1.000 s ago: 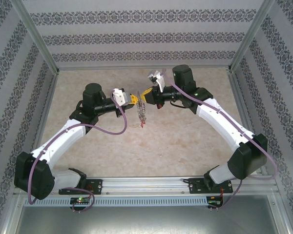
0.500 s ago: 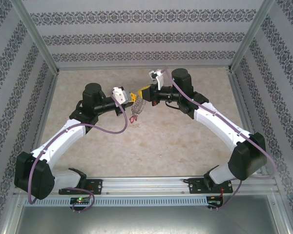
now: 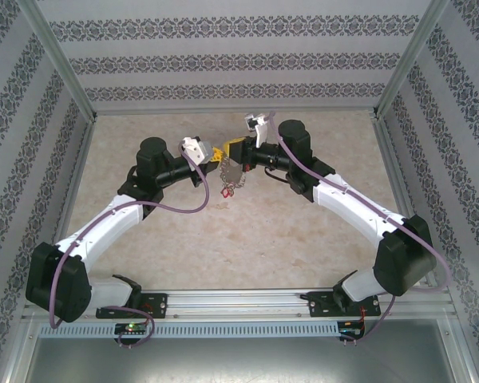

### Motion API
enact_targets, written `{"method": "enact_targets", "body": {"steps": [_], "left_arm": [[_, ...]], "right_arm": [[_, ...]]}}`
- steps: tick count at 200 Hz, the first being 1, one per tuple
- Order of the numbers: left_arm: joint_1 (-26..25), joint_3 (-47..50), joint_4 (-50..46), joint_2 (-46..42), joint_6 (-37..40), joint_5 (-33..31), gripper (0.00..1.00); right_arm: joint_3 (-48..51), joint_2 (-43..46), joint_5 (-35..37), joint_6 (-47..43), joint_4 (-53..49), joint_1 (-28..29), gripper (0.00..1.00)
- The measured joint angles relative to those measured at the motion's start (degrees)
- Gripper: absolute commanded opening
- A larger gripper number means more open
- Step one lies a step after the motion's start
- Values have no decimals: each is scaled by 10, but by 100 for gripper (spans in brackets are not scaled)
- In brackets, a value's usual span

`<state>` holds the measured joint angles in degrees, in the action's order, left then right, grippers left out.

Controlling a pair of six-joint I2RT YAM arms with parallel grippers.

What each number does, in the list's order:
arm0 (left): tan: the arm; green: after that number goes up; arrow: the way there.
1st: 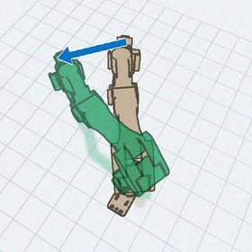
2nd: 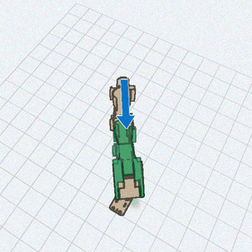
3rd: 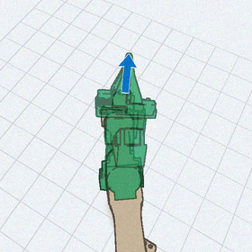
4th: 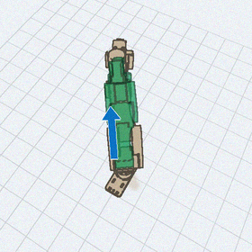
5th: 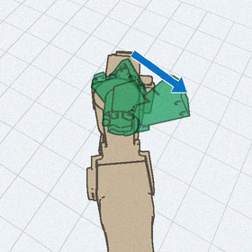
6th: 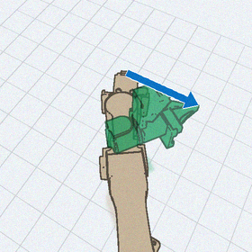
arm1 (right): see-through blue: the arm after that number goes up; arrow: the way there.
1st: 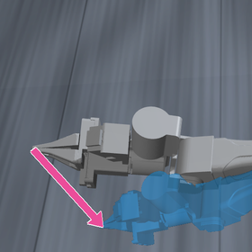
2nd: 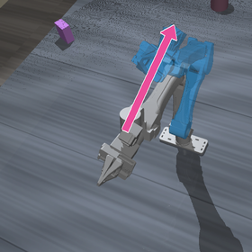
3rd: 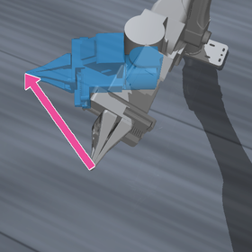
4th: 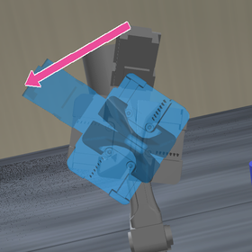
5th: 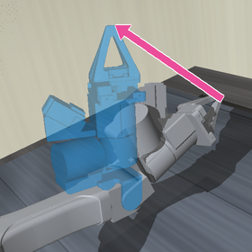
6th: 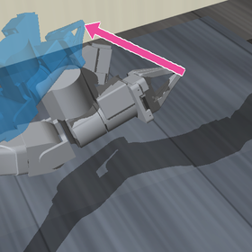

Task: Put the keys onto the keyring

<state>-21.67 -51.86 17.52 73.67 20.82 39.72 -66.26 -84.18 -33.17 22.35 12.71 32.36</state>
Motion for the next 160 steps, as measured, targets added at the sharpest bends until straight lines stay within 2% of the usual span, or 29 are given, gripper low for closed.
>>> {"method": "enact_targets", "body": {"steps": [13,25,49,69,89,160], "left_arm": [[-2,4,2,-3,-1,-10,0],[-5,7,0,-5,0,-14,19],[-6,7,-3,-5,2,-14,29],[-9,0,-28,-5,2,-13,29],[-9,-24,-73,-5,8,-9,34],[-3,-62,-126,-5,-3,21,34]], "right_arm": [[0,0,-10,-5,-2,-4,0],[0,-1,-25,-12,-4,-10,0],[3,-1,-54,-24,0,-24,0],[4,-1,-80,-50,-1,-34,0],[5,-1,-103,-78,-2,-42,0],[10,-1,-190,-158,-10,-72,0]]}}
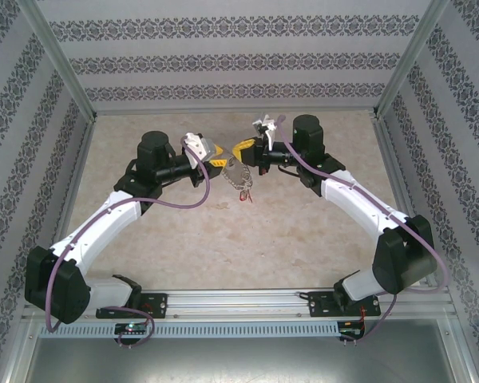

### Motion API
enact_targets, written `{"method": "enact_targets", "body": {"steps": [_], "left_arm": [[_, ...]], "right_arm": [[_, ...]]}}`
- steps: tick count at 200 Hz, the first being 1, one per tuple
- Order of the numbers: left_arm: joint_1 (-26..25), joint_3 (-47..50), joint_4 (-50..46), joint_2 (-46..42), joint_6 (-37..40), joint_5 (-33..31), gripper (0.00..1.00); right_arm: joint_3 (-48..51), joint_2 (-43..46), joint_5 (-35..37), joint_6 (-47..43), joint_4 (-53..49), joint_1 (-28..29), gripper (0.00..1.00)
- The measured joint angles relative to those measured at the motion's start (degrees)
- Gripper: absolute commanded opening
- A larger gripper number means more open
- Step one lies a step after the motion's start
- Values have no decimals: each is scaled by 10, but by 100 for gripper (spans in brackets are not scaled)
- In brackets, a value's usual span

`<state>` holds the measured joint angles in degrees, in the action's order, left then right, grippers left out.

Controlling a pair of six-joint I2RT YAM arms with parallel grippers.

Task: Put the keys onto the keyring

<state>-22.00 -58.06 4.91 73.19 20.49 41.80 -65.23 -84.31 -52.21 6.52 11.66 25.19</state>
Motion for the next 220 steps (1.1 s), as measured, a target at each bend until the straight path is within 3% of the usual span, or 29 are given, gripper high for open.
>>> {"method": "enact_targets", "body": {"steps": [37,131,178,204,220], "left_arm": [[1,-9,-3,3,-27,18,36],[7,-42,-31,37,-56,90,26],[12,-47,-52,37,-33,96,7],[15,-58,-69,38,-23,102,8],[15,-61,-73,38,-16,104,19]], "right_arm": [[-4,-4,-26,-32,-19,0,0],[-7,-9,-42,-65,-33,0,0],[-7,-9,-49,-71,-37,-2,0],[-10,-9,-57,-79,-37,-2,0],[-12,-9,-58,-82,-37,-2,0]]}}
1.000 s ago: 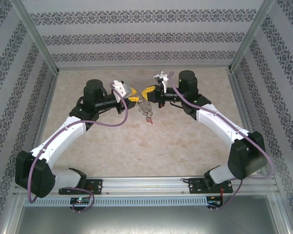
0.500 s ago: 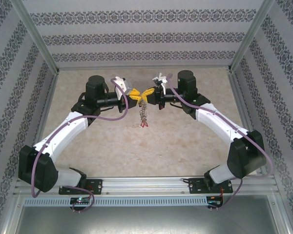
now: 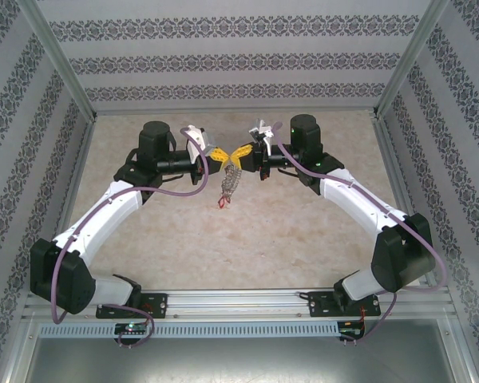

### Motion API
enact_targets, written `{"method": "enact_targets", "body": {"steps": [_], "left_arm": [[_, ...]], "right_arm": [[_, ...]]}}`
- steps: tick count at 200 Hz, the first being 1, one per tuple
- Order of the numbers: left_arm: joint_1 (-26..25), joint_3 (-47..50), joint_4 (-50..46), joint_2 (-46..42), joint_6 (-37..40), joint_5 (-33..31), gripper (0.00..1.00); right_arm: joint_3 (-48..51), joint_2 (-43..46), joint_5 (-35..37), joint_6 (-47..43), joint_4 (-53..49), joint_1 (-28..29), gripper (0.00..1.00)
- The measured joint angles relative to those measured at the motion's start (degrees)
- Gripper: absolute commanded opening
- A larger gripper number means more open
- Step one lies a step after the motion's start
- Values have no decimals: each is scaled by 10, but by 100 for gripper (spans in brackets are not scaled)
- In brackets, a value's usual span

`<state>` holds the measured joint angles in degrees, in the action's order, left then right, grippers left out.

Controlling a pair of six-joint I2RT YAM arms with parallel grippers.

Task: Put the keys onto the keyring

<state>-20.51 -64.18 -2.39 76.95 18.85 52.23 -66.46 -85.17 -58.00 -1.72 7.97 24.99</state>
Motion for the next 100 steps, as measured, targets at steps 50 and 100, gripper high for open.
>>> {"method": "enact_targets", "body": {"steps": [50,100], "left_arm": [[0,-1,-15,6,6,9,20],[3,-10,-24,12,12,13,0]], "right_arm": [[-2,0,0,-2,0,-1,0],[-4,0,-9,-7,-1,-1,0]]}}
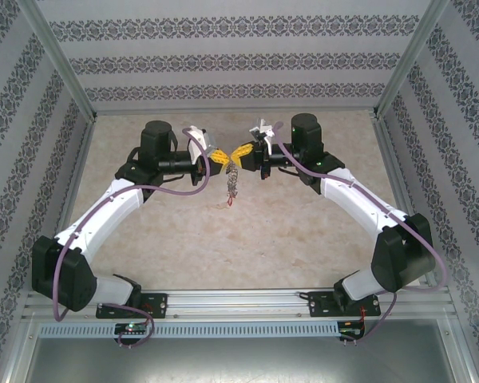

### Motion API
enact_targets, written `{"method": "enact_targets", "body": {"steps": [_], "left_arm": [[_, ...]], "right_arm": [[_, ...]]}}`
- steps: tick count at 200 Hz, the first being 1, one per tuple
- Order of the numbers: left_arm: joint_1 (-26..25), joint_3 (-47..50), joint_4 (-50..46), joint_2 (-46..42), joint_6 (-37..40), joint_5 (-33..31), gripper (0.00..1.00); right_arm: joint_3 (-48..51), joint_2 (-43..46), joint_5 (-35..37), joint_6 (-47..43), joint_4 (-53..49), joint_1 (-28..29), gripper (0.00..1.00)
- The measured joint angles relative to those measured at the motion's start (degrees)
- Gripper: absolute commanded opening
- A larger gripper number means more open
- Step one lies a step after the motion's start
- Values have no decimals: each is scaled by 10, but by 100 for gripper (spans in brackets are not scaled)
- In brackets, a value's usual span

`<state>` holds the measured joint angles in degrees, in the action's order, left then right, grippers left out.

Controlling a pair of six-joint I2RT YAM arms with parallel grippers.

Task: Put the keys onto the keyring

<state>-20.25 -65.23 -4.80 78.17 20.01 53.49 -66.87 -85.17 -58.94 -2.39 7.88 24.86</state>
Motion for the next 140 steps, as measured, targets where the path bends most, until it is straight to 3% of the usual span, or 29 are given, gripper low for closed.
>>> {"method": "enact_targets", "body": {"steps": [31,55,83,112,140], "left_arm": [[1,-11,-14,2,10,5,0],[1,-17,-38,2,27,7,0],[1,-32,-100,3,68,6,0],[1,-60,-181,4,127,-6,0],[1,-82,-245,8,179,-23,0]], "right_arm": [[-7,0,-3,-15,-8,0,0],[-20,0,-2,-58,-54,0,15],[-67,-2,11,-153,-174,0,28],[-143,-17,32,-274,-329,0,31],[-187,-36,50,-356,-434,1,41]]}}
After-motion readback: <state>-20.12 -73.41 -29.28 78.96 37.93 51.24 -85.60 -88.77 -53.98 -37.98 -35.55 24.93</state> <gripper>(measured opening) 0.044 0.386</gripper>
